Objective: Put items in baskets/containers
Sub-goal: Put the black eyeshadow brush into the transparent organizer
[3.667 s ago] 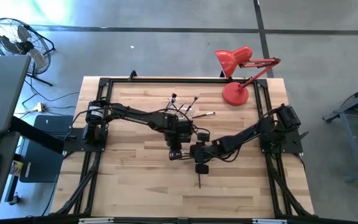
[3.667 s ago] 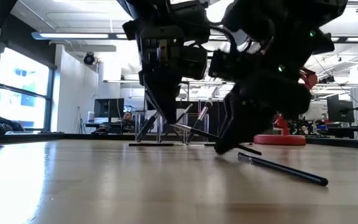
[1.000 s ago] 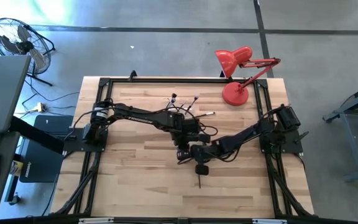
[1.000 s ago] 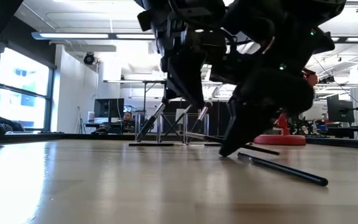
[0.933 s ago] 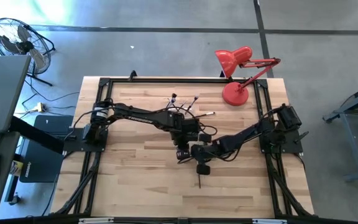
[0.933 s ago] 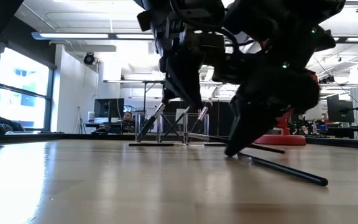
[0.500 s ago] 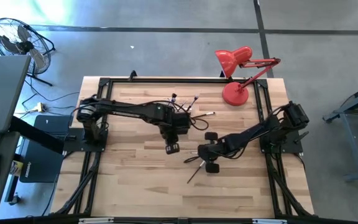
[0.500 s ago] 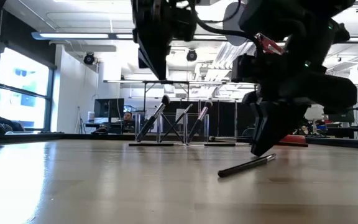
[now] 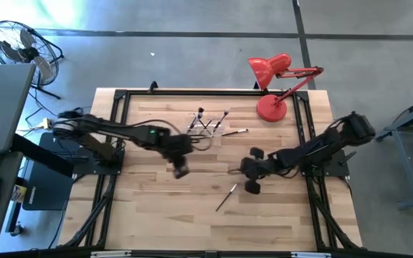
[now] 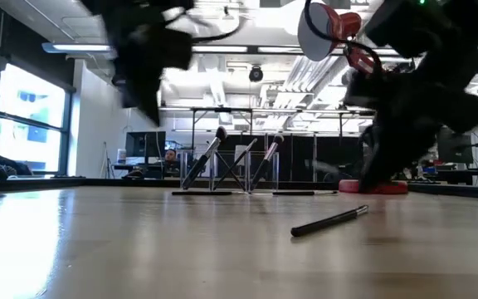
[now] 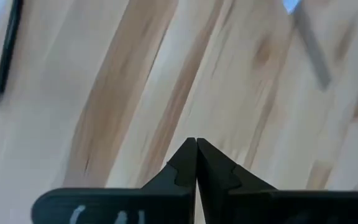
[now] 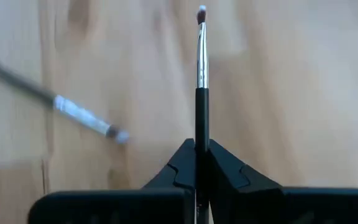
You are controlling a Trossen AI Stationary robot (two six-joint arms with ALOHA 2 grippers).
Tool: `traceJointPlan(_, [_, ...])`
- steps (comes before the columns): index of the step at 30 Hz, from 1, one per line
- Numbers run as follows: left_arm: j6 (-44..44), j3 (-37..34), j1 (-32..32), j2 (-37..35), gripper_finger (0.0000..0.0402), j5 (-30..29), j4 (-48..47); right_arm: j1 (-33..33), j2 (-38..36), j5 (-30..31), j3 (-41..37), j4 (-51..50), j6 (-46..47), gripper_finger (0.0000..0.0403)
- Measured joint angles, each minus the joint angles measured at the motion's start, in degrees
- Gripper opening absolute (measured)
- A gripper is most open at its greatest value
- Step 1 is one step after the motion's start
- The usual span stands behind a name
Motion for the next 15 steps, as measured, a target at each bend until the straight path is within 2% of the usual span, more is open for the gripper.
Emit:
traceJointPlan(7, [-3.3, -17.6, -0.2, -14.4, 0.0, -4.5, 16.0, -4.1, -9.8, 8.4, -3.4, 4.9, 4.3, 0.0027])
traceJointPlan(10, [-2.7, -22.7, -0.2, -21.3, 0.0, -7.0, 18.0, -7.2, -10.1, 9.1, -3.3, 15.8, 1.2, 0.0017])
traceJointPlan(15, [0.0, -29.0, -0.2, -32.5, 0.0, -11.5, 20.6, -13.7, -4.6, 8.9, -3.3, 40.1, -0.4, 0.0014])
